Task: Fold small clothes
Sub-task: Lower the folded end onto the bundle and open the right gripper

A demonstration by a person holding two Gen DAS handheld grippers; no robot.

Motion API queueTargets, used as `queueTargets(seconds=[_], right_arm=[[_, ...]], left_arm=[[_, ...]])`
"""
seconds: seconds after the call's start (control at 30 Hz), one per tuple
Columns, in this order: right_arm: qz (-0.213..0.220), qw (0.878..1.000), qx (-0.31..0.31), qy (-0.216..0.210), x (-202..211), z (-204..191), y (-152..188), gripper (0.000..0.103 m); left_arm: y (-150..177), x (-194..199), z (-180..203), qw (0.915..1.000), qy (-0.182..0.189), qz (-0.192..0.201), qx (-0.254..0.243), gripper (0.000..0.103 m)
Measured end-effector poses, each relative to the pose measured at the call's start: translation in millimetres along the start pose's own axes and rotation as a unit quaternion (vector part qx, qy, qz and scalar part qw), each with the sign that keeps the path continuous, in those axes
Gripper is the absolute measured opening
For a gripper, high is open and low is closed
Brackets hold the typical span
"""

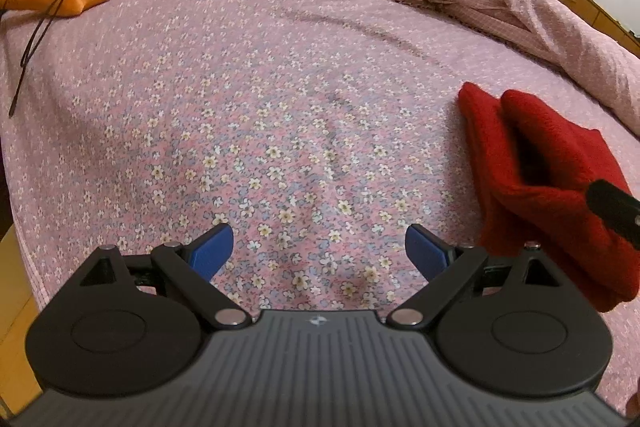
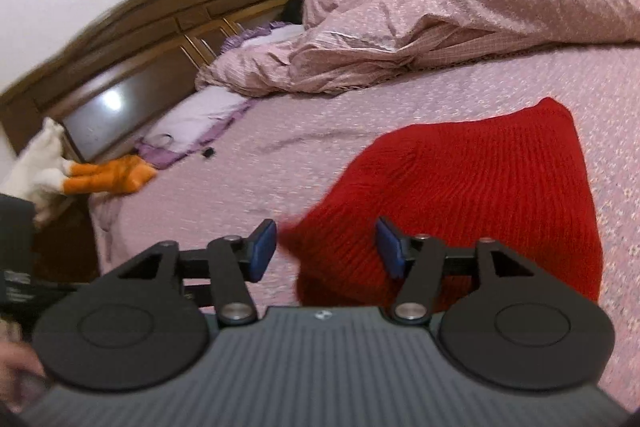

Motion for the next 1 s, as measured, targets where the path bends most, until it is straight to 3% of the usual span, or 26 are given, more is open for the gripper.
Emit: queueTargets(seconds=[0.1,0.2,0.5,0.63,1.0], right_arm=[[-0.001,0.999,-0.031,-0.022,14.6,2.9,-2.5,0.059],[0.012,0.998,-0.052,-0.017,29.7,13.5,-8.6,0.059],[0.075,0.99,-0.11,0.049,64.9,73.7,-28.6,0.059],[0.074,0.984,-0.139,0.083,67.8,102.8,-25.8,0.059],[0.046,0.973,-0.197,0.108,62.2,142.9,3.9,0.059]], left_arm=[[-2.7,7.9,8.0,0.9999,0.004,0.005,-0.01,0.095],[-7.8,18.4,22.1,0.9995,0.02,0.01,-0.024,0.095],[-30.9,40.5,82.6,0.9941,0.078,0.03,-0.069,0.095],[-38.3,39.4,107.9,0.9913,0.1,0.026,-0.081,0.095],[-47.5,5.6,170.3,0.9824,0.137,0.014,-0.126,0.095]])
Point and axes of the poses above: each gripper's, at about its wrist camera, not at the fingertips, and x roughly against the way its jaws point, z to its right, y to its underside, the point moved 9 cm from there along -x, roughly the way its jaws point, and after that the axes turned 7 degrees about y, right-handed, at the moved point
